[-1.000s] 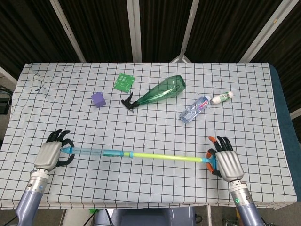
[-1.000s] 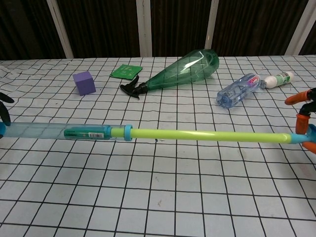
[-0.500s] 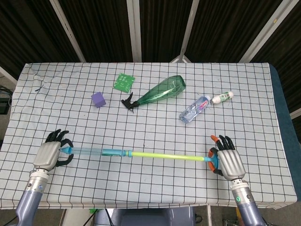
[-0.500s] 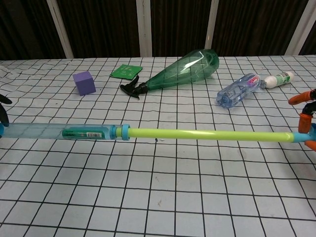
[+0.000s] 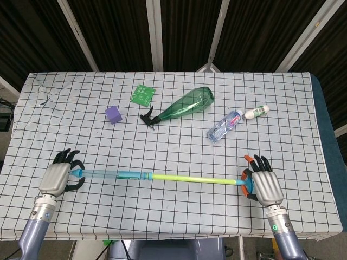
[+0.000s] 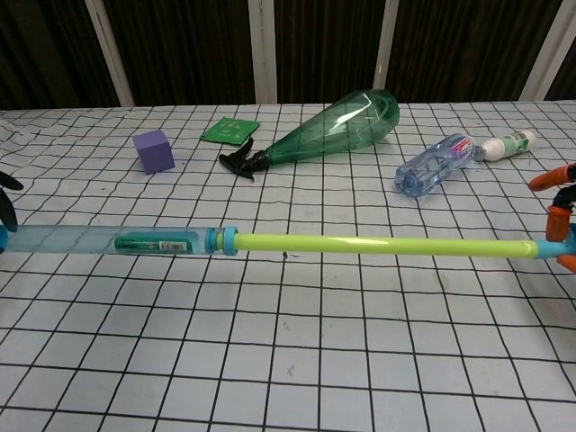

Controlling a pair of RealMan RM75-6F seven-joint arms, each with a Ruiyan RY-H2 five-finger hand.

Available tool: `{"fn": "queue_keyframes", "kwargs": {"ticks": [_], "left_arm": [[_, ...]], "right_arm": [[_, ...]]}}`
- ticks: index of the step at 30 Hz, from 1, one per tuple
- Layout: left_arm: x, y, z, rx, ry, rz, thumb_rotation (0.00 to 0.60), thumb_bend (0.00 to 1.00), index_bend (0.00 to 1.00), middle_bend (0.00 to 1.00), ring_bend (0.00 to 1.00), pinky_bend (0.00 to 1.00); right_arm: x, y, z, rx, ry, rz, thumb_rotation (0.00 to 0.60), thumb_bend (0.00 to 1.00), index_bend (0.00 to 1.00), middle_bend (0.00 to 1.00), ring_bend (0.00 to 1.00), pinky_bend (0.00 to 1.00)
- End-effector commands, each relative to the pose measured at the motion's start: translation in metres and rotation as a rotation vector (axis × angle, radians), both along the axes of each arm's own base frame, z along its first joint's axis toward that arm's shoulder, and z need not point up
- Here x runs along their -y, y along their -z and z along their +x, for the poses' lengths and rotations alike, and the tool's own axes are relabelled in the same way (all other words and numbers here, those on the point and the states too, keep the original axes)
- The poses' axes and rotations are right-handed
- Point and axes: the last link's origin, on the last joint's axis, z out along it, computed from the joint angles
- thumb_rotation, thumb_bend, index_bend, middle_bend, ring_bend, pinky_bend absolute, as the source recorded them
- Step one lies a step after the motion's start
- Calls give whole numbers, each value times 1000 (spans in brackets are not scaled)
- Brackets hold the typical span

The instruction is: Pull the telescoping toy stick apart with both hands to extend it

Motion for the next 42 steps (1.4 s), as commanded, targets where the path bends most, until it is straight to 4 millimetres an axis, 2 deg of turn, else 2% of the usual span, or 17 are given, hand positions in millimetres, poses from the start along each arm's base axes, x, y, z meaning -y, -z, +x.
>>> {"fn": "queue_keyframes", "kwargs": {"ticks": [1, 4, 6, 9, 11, 12, 13, 17, 26, 34, 42], "left_arm": [[0, 0, 0, 1, 0, 1, 600, 574, 569, 107, 0, 0], [0, 0, 0, 0, 2, -1, 600, 570, 564, 106, 0, 0], [0, 1, 0, -1, 4, -4, 600, 535, 539, 97, 0, 0], [1, 2, 2, 8, 10, -12, 600, 382, 463, 66, 0, 0], [1, 2, 3, 14, 16, -14, 600, 282, 359, 44, 0, 0], [1, 1, 3, 17, 17, -14, 600, 259, 316, 39, 0, 0], [1, 1, 3, 19, 17, -15, 600, 233, 255, 34, 0, 0], [1, 0, 2, 26, 12, -15, 600, 208, 153, 26, 0, 0], [2, -2, 3, 24, 15, -17, 600, 208, 135, 23, 0, 0], [3, -7, 3, 19, 36, 0, 600, 208, 129, 21, 0, 0], [3, -21, 4, -15, 59, 32, 600, 111, 97, 0, 0, 0]], "right_arm": [[0, 0, 0, -2, 1, -1, 600, 456, 631, 168, 0, 0], [1, 0, -1, -2, 3, -2, 600, 455, 630, 168, 0, 0], [1, 0, -1, -3, 4, -2, 600, 455, 582, 167, 0, 0], [1, 1, -3, -20, 15, 18, 600, 455, 321, 108, 0, 0], [0, 1, -3, -30, 23, 34, 600, 454, 96, 29, 0, 0], [-1, 1, -4, -40, 28, 42, 600, 453, 25, 7, 0, 0], [-1, 0, -4, -44, 31, 46, 600, 452, 7, 1, 0, 0], [-1, -1, -4, -51, 44, 47, 600, 447, 0, 0, 0, 0], [0, -2, -4, -44, 53, 40, 600, 440, 0, 0, 0, 0], [2, -9, -3, -38, 49, 17, 600, 330, 0, 0, 0, 0], [-2, -28, -5, -14, 52, -21, 600, 303, 0, 0, 0, 0]]}}
